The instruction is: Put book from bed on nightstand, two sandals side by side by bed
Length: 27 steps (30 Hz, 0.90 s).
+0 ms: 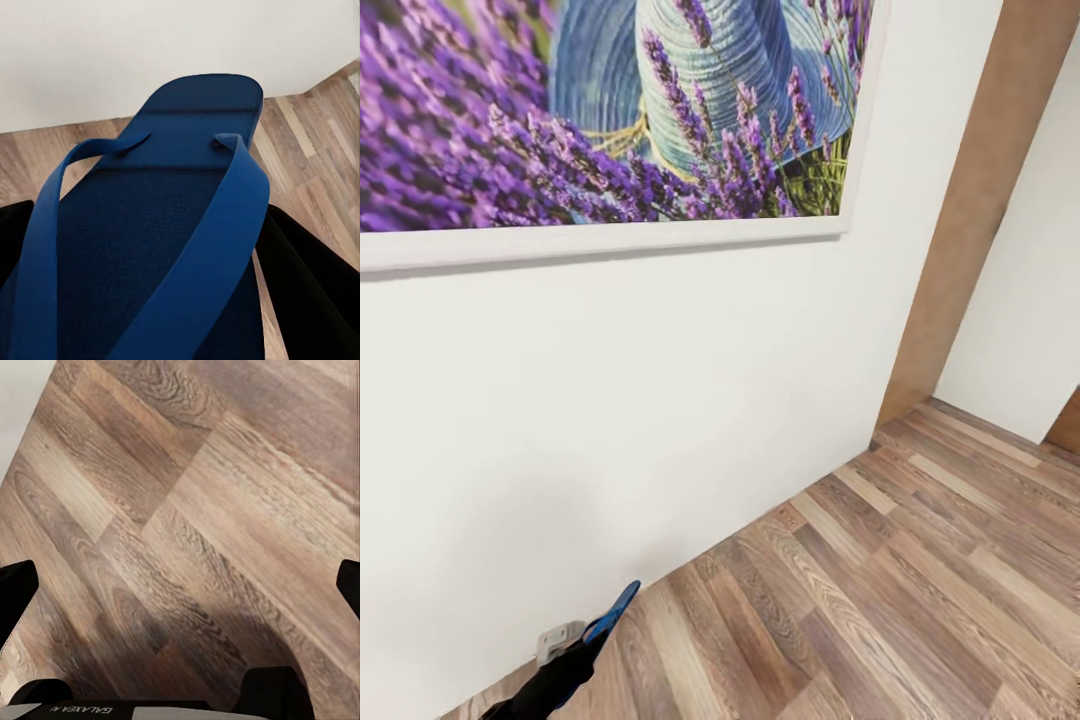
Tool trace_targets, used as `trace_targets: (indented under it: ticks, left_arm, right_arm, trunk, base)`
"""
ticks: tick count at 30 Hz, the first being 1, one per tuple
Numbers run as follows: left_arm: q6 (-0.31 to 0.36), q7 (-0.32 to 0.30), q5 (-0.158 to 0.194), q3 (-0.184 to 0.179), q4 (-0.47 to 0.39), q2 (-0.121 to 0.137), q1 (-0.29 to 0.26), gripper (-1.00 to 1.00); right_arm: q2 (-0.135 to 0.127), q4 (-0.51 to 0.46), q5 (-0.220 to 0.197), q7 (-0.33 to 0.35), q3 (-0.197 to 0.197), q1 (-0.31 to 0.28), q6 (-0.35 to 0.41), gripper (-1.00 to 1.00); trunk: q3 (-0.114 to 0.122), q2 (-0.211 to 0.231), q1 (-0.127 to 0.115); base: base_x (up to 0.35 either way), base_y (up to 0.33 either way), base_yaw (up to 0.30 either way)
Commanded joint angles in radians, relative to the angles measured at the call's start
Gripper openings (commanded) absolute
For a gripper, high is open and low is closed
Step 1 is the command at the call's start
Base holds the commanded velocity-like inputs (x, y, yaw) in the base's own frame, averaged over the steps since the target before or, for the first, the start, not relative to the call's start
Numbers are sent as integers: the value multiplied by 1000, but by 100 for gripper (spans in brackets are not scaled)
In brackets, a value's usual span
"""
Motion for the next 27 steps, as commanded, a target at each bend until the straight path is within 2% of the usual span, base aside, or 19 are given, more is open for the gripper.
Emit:
trace_targets:
  ticks: [1, 13, 27]
  left_arm:
    - [-2, -4, 2, 3, 1, 0, -1, -100]
    - [-2, -5, 3, 5, 1, 0, -1, -100]
    - [-2, -5, 3, 5, 1, 0, -1, -100]
  right_arm:
    - [0, 0, -9, 4, -2, -1, 10, 100]
    - [0, 0, -9, 4, -2, -1, 10, 100]
    - [0, 0, -9, 4, -2, -1, 10, 100]
  trunk:
    - [-1, 0, 0]
    - [-1, 0, 0]
    - [-1, 0, 0]
  base:
    - [180, 112, -291]
    - [228, 146, -291]
    - [16, 11, -290]
